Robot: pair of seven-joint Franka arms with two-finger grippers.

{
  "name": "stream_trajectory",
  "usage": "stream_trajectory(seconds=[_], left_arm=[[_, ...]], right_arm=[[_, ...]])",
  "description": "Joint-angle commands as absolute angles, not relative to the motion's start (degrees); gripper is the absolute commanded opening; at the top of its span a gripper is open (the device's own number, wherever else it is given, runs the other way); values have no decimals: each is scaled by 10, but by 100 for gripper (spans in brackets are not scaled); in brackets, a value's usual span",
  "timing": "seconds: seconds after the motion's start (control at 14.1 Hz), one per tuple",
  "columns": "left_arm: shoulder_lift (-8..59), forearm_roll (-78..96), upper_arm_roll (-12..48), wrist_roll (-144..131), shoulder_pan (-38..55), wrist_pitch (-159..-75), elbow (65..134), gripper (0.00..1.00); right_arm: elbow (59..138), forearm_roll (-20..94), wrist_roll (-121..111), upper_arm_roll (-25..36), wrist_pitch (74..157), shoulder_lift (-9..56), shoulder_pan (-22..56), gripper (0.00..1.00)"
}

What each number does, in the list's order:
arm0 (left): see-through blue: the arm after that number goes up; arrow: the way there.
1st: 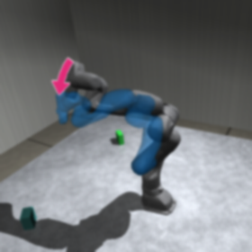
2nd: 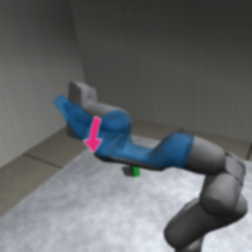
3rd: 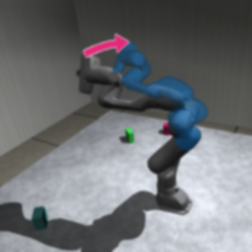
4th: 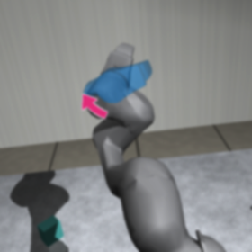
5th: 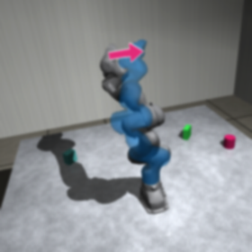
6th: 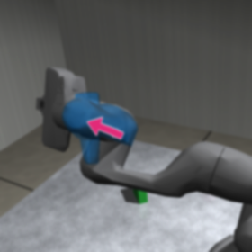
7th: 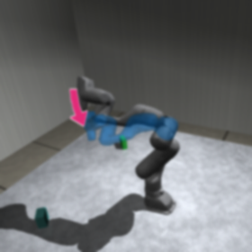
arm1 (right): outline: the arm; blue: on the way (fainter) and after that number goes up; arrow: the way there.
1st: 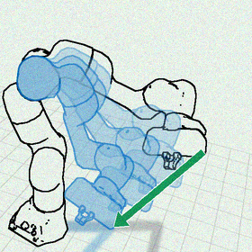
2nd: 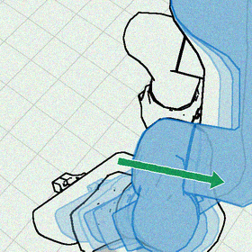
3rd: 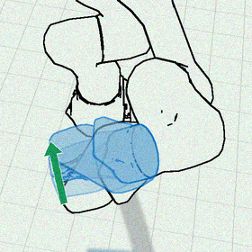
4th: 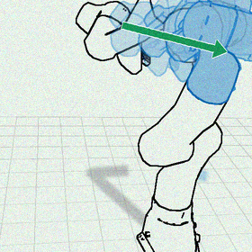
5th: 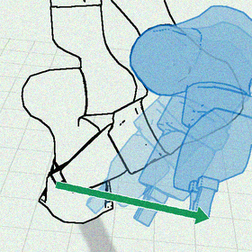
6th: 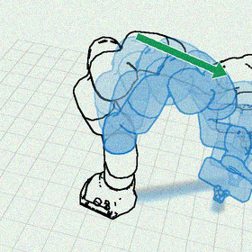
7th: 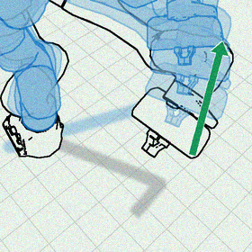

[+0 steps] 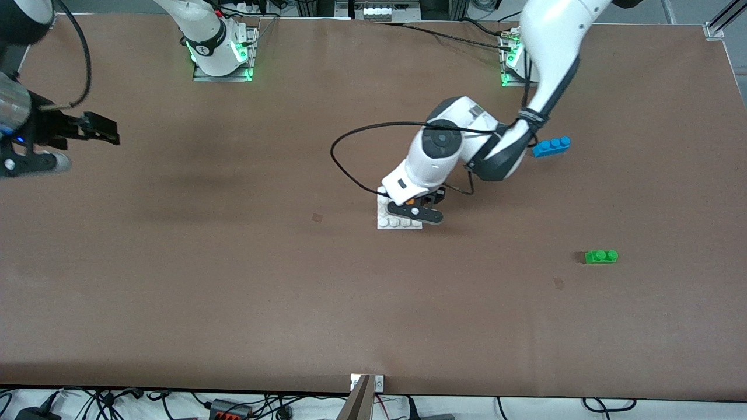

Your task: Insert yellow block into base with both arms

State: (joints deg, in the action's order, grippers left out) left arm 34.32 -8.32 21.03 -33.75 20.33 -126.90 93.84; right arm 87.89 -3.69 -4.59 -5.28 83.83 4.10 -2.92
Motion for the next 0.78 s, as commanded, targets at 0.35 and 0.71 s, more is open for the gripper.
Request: stream_trajectory(seconds=[0.35, 0.71], left_arm=[[345, -95, 115, -407, 290, -1324, 975, 50], [346, -92, 91, -446, 324, -1336, 987, 50]], right_arm=[[1050, -31, -68, 54, 959, -74, -14, 100], [983, 9, -63, 53, 921, -25, -13, 100]])
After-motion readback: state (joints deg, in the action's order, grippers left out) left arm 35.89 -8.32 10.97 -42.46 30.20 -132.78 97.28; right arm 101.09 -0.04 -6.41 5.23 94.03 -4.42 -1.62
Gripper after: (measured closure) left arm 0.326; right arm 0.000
